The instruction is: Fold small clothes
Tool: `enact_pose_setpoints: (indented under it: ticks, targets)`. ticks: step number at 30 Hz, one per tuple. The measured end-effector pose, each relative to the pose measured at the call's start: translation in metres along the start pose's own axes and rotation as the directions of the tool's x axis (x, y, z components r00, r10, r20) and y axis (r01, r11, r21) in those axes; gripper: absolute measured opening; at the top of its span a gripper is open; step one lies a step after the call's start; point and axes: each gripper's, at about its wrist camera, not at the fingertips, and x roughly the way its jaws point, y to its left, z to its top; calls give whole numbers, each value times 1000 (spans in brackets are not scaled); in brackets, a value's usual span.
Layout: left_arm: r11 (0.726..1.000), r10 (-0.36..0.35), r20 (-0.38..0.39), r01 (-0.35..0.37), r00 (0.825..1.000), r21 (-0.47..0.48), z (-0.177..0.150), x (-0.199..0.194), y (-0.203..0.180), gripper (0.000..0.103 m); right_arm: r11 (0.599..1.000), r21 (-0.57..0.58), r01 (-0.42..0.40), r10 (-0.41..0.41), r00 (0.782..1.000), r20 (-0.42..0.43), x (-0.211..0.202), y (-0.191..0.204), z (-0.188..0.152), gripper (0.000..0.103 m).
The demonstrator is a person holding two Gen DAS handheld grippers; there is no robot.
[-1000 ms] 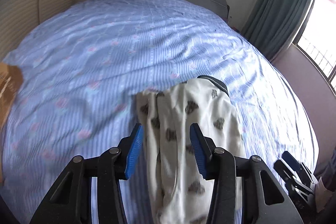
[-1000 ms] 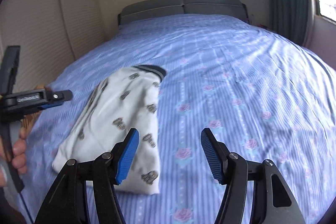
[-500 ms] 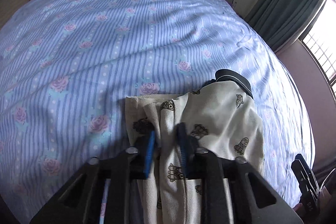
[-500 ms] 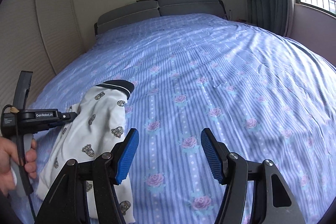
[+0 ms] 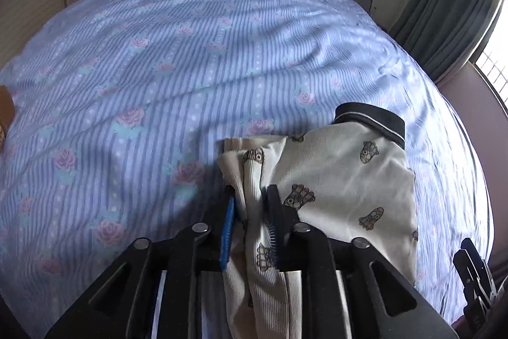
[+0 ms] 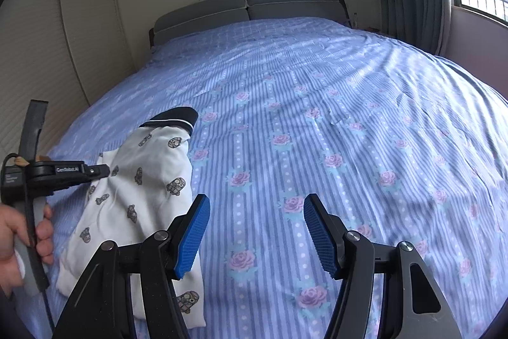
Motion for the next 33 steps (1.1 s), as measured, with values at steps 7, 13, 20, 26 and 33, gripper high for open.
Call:
enact_pose_setpoints:
  ticks: [7,13,20,26,33]
  targets:
    - [995,22,60,-27,998,93,-52,-48,-17,45,995,-60,-75,72,996,-61,-8,9,-15,62]
    - [986,94,37,-98,995,134,-101,-58,-24,46,982,-151,-111,94,989,-117,-16,21,-41,62]
    - [990,118,76,-123,990,67,-119,-61,-11,55,968,-242,-65,12,977,-215,-2,27,-68,62]
    - [982,150,123,-163,981,100,-124,-88,-22,54,973,-217,-74,37,985,-167,-18,23,-60,62]
    - [965,226,125,-239,966,107,-147,-88,-14,54,971,-227,-73,28,980,-197,-18,16,-64,62]
